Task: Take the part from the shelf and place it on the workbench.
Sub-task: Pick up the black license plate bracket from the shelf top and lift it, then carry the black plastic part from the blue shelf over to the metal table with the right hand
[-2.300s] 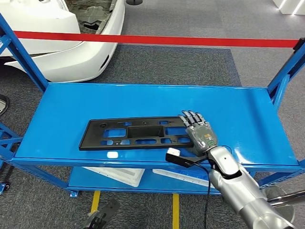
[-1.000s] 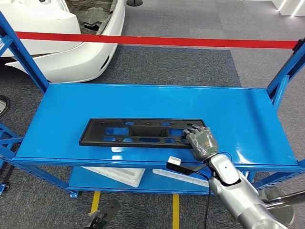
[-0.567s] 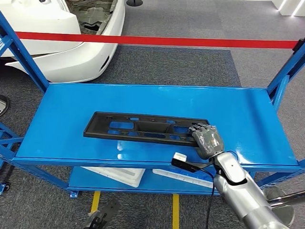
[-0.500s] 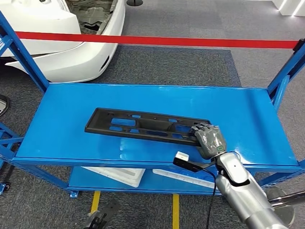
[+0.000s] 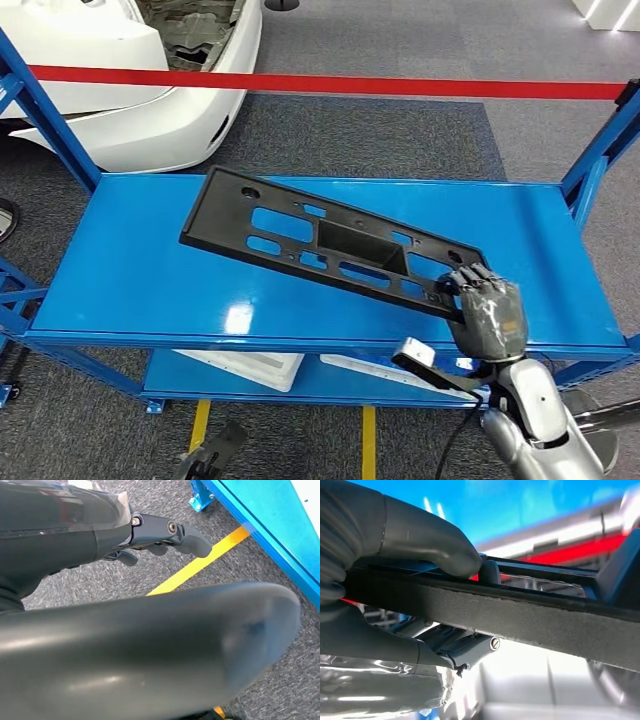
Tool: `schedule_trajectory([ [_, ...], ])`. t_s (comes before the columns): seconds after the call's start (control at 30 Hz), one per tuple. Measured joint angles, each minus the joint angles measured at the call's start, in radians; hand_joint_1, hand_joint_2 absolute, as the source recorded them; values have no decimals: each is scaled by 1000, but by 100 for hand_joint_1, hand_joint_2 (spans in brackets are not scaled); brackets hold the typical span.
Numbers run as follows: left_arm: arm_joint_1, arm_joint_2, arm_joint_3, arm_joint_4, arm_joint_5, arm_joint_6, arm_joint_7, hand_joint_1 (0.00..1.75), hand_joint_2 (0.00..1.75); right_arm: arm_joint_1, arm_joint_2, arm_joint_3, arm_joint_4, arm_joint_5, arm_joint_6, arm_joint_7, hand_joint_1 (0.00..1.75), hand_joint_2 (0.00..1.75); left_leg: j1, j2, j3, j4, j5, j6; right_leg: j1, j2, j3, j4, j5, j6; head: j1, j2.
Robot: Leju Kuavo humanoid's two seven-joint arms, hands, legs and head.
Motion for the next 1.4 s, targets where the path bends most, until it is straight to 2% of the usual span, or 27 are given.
schedule_trajectory([
  [0.23,14,0,23,0,33,20,-25,0,0,217,1,-30,-265,145,-123,21,175,175,0,0,-1,0,-1,0,0,0,0,0,-1,0,0,0],
  [0.43,23,0,41,0,44,19,-45,0,0,317,25,11,-372,270,-153,56,175,175,0,0,0,0,-1,-1,0,0,0,0,-1,0,0,0],
  [1.03,25,0,57,0,57,6,-52,0,0,338,54,86,-385,263,-160,109,175,175,0,0,0,0,-1,-1,0,0,1,0,-1,0,0,0],
  [1.23,25,0,58,0,52,54,-23,0,0,339,56,88,-380,247,-160,113,175,175,-1,0,0,1,-1,0,-1,0,1,-1,0,0,0,0],
  [1.33,25,0,59,0,52,71,-13,0,0,339,58,88,-380,241,-160,117,175,175,-4,0,0,2,1,8,-5,0,3,-6,5,7,-1,0],
  [1.4,24,-2,59,0,52,78,-10,0,0,340,59,89,-380,237,-160,121,175,175,3,3,7,-12,11,15,-5,0,2,1,-5,13,0,0],
])
